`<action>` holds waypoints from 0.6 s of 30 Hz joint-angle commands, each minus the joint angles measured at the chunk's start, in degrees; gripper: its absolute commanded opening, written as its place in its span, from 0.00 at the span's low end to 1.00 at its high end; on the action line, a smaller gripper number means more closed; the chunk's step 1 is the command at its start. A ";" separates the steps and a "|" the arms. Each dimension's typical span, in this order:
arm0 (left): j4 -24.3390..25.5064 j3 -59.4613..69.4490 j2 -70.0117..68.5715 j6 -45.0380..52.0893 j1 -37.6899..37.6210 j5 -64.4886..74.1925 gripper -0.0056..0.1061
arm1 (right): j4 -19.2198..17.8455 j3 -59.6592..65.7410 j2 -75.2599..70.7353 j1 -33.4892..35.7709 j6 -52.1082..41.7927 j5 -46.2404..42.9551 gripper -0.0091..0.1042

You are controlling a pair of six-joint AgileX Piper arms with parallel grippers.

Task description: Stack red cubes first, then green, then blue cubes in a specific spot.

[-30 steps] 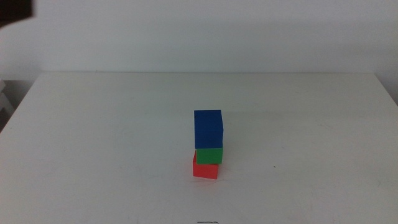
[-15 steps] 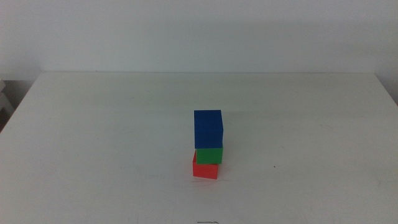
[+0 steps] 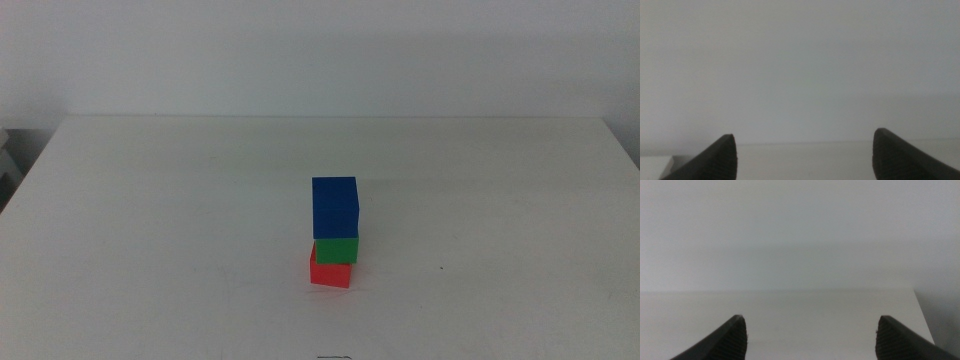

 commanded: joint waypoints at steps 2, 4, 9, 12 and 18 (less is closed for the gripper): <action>-0.23 -1.43 -1.82 -0.66 -0.10 -4.62 0.87 | -1.09 7.51 -4.85 -0.53 -0.73 -14.05 0.66; -0.23 -0.09 -3.04 -0.66 -0.10 -6.87 0.87 | -1.54 14.36 -8.27 -0.53 -0.73 -19.66 0.66; -0.11 10.70 -8.37 -0.66 -0.10 -16.86 0.87 | -4.19 33.81 -21.32 -3.18 -0.73 -26.70 0.66; 0.16 18.43 -11.93 -0.66 -0.10 -20.89 0.87 | -4.12 43.43 -29.16 -6.34 -0.73 -27.13 0.66; 0.20 32.83 -21.00 -0.66 -0.10 -22.07 0.87 | -3.91 56.16 -43.15 -10.87 -0.73 -27.08 0.66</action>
